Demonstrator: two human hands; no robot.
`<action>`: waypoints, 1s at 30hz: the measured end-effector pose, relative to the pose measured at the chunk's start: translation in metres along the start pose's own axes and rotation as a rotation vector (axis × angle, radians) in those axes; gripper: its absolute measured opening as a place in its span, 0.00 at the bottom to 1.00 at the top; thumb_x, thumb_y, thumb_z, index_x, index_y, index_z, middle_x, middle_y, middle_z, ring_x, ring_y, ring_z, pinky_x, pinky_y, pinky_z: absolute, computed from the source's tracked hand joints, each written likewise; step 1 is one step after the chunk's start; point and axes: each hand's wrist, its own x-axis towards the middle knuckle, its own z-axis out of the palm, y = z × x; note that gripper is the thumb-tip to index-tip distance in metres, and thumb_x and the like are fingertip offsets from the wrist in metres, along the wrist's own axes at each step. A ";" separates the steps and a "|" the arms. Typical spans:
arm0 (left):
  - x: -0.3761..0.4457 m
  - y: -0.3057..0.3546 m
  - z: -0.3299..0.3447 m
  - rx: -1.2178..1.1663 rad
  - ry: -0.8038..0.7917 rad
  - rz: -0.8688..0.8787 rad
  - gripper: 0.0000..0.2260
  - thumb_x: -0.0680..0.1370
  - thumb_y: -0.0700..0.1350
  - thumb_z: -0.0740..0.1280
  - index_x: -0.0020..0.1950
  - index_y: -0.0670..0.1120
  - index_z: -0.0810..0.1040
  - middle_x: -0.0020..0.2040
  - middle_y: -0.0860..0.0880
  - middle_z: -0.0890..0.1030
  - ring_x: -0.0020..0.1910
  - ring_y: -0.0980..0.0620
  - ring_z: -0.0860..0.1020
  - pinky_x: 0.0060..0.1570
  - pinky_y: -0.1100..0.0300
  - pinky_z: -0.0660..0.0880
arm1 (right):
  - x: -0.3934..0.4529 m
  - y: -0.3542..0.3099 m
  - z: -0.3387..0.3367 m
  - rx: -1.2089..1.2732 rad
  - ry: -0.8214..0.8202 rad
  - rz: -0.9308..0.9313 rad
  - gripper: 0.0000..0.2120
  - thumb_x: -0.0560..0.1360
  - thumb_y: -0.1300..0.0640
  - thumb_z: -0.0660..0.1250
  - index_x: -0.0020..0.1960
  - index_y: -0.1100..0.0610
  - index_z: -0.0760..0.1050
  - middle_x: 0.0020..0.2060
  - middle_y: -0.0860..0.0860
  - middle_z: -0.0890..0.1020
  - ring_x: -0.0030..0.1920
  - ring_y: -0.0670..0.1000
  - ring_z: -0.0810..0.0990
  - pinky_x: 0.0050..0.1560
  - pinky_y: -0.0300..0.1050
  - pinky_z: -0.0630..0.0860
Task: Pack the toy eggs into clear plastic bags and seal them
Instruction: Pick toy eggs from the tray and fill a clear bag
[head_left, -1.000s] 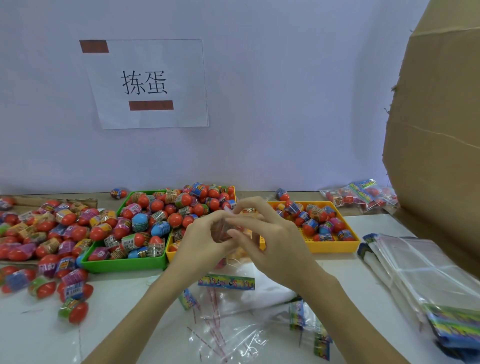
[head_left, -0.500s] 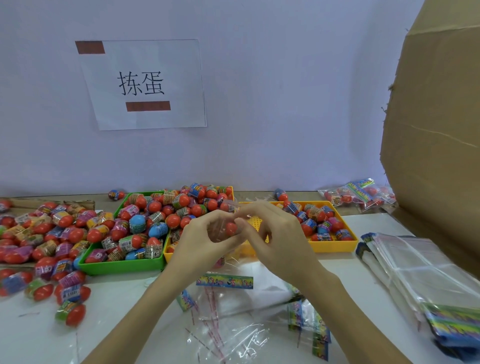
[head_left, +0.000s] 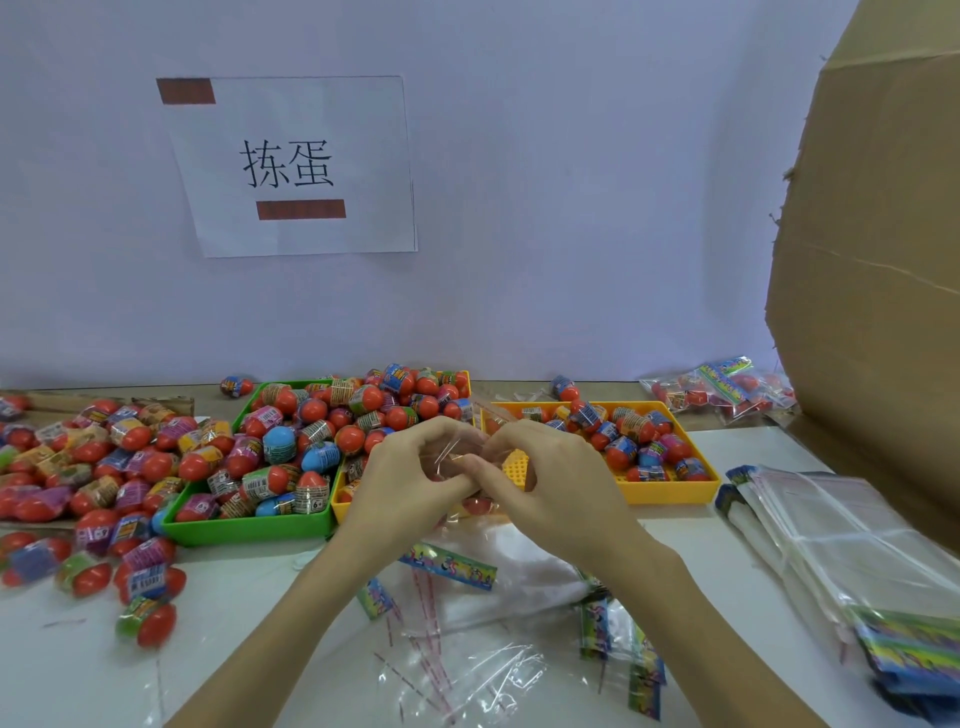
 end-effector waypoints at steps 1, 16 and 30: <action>0.000 0.000 0.000 0.009 0.000 -0.004 0.11 0.77 0.38 0.77 0.56 0.51 0.86 0.47 0.55 0.88 0.46 0.55 0.87 0.44 0.61 0.83 | 0.000 0.001 0.000 0.009 -0.004 0.014 0.14 0.80 0.38 0.68 0.49 0.48 0.83 0.45 0.40 0.83 0.39 0.36 0.77 0.39 0.32 0.67; -0.001 0.002 0.001 -0.047 -0.027 0.032 0.07 0.79 0.45 0.76 0.57 0.50 0.85 0.45 0.54 0.88 0.43 0.57 0.87 0.45 0.65 0.81 | 0.001 0.007 0.002 0.365 -0.088 0.029 0.05 0.86 0.53 0.62 0.58 0.53 0.75 0.44 0.46 0.87 0.28 0.44 0.81 0.28 0.31 0.70; 0.003 -0.005 -0.002 -0.081 -0.007 -0.088 0.10 0.77 0.49 0.78 0.55 0.49 0.85 0.47 0.51 0.89 0.45 0.51 0.88 0.53 0.53 0.85 | 0.006 0.035 -0.012 0.022 0.185 0.121 0.11 0.84 0.65 0.61 0.59 0.54 0.79 0.52 0.47 0.82 0.47 0.49 0.82 0.46 0.45 0.80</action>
